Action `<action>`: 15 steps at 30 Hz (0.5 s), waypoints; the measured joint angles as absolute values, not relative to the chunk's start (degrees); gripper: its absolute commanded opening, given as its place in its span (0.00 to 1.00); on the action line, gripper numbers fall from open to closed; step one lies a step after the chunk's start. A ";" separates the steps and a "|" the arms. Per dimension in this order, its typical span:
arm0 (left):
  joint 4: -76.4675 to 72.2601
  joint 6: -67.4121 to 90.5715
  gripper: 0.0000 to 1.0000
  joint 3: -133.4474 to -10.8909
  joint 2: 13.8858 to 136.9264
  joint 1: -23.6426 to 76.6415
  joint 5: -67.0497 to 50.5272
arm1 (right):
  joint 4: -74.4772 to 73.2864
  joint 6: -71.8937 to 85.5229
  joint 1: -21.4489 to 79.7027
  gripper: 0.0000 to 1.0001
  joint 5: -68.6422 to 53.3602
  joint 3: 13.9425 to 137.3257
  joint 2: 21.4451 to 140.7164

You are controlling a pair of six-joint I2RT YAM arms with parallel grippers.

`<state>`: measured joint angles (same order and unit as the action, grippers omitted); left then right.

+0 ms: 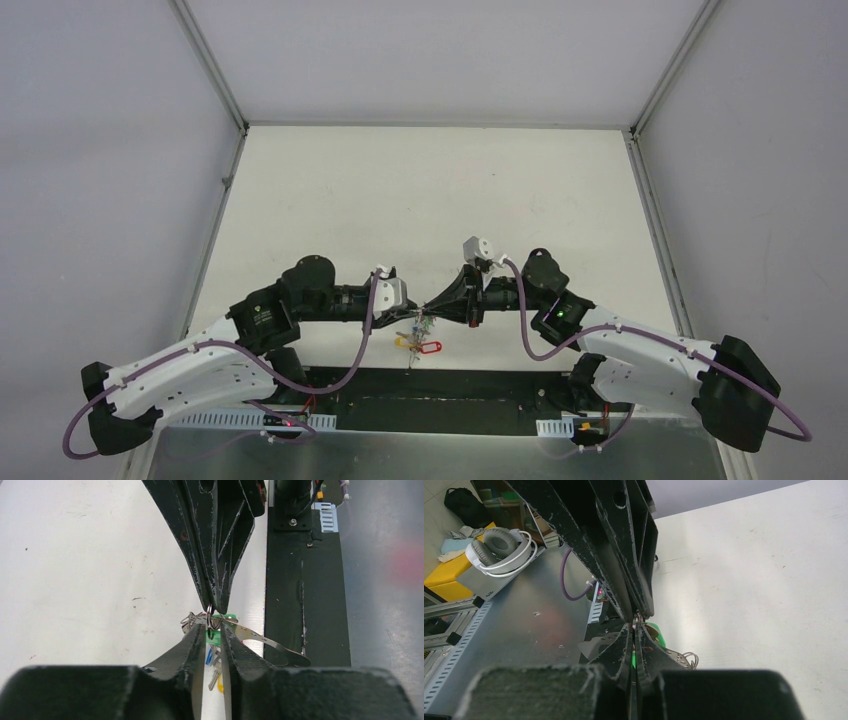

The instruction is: Put the keys on the keyring

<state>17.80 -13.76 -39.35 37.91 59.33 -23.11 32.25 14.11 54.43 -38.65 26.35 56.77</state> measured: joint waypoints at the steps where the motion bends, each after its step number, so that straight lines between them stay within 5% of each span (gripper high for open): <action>1: 17.45 -14.02 0.10 -39.35 38.30 59.33 -23.22 | 32.25 14.02 54.43 0.00 -38.65 26.35 56.73; 5: 17.41 -14.79 0.00 -39.33 38.92 59.33 -23.57 | 32.18 13.96 54.43 0.00 -38.83 26.35 56.60; 15: 18.48 -16.56 0.09 -39.33 39.18 59.33 -23.73 | 31.62 13.58 54.63 0.00 -39.05 26.35 56.53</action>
